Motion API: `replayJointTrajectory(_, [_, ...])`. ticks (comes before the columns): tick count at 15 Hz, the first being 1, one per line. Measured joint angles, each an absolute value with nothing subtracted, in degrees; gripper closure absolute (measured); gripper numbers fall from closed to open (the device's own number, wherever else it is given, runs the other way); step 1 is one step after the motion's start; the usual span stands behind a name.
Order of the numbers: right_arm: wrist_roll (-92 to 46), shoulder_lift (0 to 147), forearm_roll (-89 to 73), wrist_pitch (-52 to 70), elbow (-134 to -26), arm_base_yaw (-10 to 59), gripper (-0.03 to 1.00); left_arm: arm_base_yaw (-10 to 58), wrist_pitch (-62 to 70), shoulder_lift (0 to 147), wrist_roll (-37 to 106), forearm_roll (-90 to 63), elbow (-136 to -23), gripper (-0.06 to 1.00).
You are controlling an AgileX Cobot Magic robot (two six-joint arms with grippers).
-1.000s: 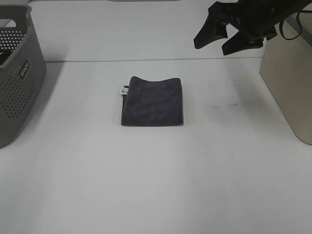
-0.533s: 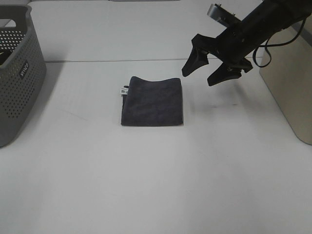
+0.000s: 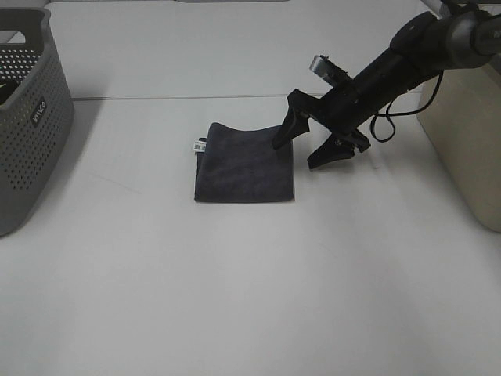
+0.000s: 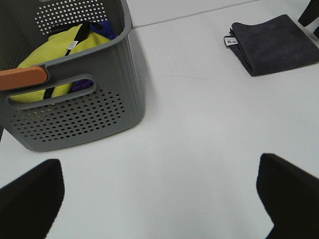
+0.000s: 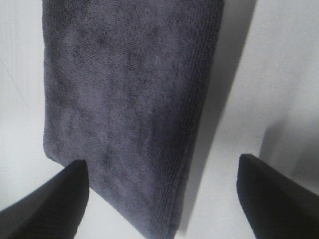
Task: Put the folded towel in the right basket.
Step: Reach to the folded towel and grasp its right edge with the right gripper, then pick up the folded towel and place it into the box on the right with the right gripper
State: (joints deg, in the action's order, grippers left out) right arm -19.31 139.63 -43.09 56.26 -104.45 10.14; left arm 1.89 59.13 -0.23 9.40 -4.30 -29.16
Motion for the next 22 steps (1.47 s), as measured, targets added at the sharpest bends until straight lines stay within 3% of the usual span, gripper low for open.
replayJointTrajectory(4, [-19.4,140.8,-43.3,54.4,-104.8,13.1,0.21,1.9,59.1,-0.2,9.4,-4.3,-29.2,-0.04])
replayJointTrajectory(6, [-19.1,140.9,-43.0,51.1,-104.8,16.4,0.29,1.9,59.1,-0.2,9.4,-4.3,-29.2,-0.04])
replayJointTrajectory(7, [-18.0,141.2,-42.2,49.4,-104.8,17.5,0.42,1.9,59.1,-0.2,9.4,-4.3,-29.2,-0.04])
replayJointTrajectory(9, [-16.0,141.7,-40.6,47.6,-104.8,17.9,0.77,1.9,59.1,-0.2,9.4,-4.3,-29.2,-0.04])
replayJointTrajectory(10, [-15.0,141.7,-40.0,47.4,-104.8,18.0,0.87,1.9,59.1,-0.2,9.4,-4.3,-29.2,-0.04])
replayJointTrajectory(11, [-14.8,141.6,-39.2,47.4,-104.8,18.0,0.91,1.9,59.1,-0.2,9.4,-4.3,-29.2,-0.04])
replayJointTrajectory(16, [-15.2,137.1,-34.0,49.8,-104.8,18.0,0.91,1.9,59.1,-0.2,9.4,-4.3,-29.2,-0.04])
replayJointTrajectory(22, [-15.3,118.5,-17.1,54.9,-104.8,18.1,0.92,1.9,59.1,-0.2,9.4,-4.3,-29.2,-0.04])
